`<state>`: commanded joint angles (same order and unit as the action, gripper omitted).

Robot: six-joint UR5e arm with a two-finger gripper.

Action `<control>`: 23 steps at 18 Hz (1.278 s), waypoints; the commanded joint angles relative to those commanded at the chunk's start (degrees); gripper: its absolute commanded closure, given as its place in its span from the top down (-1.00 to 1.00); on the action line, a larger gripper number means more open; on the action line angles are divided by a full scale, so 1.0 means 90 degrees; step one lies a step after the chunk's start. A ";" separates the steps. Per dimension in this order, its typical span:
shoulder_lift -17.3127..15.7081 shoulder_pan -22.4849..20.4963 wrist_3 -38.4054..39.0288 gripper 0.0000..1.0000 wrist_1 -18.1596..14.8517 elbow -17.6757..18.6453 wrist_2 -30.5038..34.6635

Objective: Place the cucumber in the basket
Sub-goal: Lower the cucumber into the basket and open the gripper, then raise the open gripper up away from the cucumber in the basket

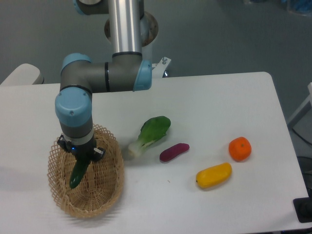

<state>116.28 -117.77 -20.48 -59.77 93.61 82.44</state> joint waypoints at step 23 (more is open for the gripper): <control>-0.0780 -0.1258 -0.3824 1.00 0.0107 -0.1143 0.0547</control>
<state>109.25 -129.10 -54.90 -58.80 83.32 87.36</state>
